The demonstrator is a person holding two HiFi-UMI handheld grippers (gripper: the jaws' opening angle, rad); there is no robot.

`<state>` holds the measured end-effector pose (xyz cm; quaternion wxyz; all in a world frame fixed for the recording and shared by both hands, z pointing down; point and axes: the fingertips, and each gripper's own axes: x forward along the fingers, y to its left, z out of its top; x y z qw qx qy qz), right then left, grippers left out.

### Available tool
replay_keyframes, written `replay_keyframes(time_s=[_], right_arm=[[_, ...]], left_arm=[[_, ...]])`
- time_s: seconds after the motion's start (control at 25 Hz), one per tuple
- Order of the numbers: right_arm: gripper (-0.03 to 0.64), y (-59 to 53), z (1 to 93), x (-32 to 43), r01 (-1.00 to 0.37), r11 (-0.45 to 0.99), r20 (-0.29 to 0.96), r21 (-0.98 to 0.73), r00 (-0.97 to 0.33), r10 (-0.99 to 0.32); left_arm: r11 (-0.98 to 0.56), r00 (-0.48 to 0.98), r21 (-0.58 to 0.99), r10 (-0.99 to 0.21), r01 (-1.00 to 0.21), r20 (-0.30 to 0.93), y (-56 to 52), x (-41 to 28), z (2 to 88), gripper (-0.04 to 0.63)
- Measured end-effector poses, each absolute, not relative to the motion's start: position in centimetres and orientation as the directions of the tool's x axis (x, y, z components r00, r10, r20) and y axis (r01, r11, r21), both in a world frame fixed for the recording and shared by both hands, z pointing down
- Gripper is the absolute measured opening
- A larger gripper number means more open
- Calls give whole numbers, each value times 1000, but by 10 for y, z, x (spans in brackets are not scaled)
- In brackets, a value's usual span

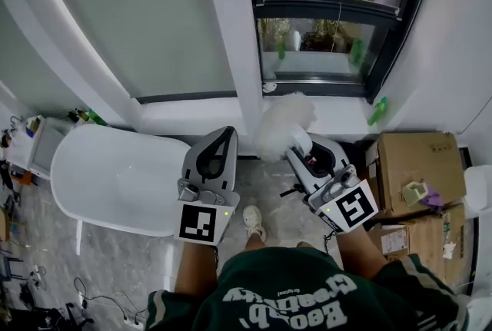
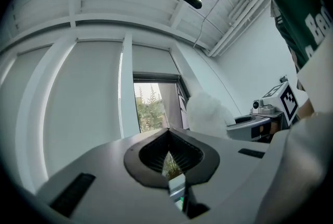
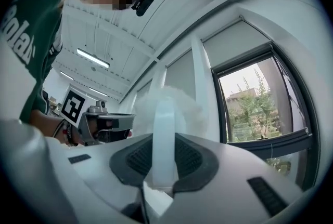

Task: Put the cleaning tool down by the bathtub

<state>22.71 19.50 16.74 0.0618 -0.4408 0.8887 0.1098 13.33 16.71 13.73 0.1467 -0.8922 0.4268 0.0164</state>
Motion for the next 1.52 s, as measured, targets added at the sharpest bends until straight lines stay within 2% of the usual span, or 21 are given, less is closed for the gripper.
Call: replay_keyframes(time_s=[0.76,1.52], right_arm=[[92,-18,149,117,-783,606,-203,141,-622,-756],[92,-99,165,72,-705,701,-159,106,-708,-688]], left_arm=[[-591,628,-237,-765,-771,-139,-56,26,131,9],[-480,502,-186,-859,-857,-97,-132,-22,163,9]])
